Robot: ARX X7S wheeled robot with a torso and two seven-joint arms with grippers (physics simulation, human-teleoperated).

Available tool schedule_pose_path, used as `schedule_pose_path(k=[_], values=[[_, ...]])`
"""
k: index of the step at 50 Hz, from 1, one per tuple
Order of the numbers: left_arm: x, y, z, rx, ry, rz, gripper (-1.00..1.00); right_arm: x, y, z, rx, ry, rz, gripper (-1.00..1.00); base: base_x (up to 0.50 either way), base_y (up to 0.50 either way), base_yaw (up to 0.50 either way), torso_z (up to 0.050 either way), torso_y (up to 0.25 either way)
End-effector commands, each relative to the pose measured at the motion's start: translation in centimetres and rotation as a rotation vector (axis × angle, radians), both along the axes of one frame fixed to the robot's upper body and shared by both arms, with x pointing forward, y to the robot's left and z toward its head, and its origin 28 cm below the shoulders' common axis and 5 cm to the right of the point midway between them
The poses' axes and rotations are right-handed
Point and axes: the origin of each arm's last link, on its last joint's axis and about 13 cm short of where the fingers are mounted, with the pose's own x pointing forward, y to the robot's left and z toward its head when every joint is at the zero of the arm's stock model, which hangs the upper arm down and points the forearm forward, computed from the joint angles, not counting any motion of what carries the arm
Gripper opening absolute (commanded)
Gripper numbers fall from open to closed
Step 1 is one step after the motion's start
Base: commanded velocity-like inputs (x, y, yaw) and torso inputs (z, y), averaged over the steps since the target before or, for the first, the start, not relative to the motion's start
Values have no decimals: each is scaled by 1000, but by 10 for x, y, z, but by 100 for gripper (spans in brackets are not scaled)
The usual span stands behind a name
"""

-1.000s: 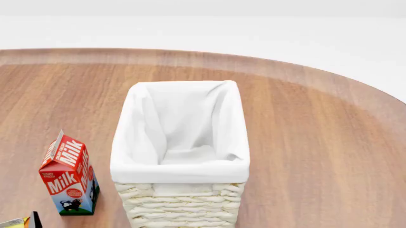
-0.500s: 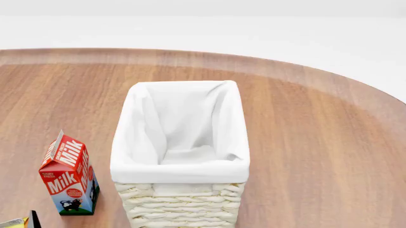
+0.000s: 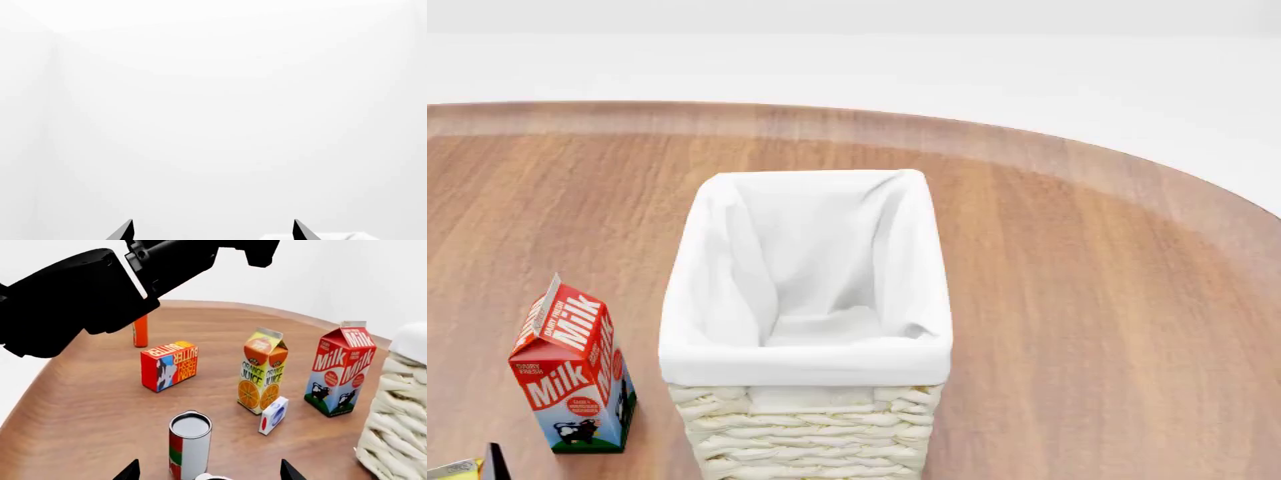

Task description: Pick up the alphabet soup, and put it in the basket.

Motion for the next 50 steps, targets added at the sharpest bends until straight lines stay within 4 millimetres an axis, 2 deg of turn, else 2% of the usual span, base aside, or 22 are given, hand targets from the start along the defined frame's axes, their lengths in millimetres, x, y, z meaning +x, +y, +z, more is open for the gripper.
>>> schedule_pose_path(k=[1,12,50], values=[[-1,0,1,0,-7,-1,100,-1,2,-4,-38,26,30,100,0,0,0,0,0],[0,-1,0,5,-6,-1,100,1,3,-10,-62,39,26,100,0,0,0,0,0],[0,-1,0,4,-4,-1,100,2,1,-4,-109,-17,-13,100,0,0,0,0,0]])
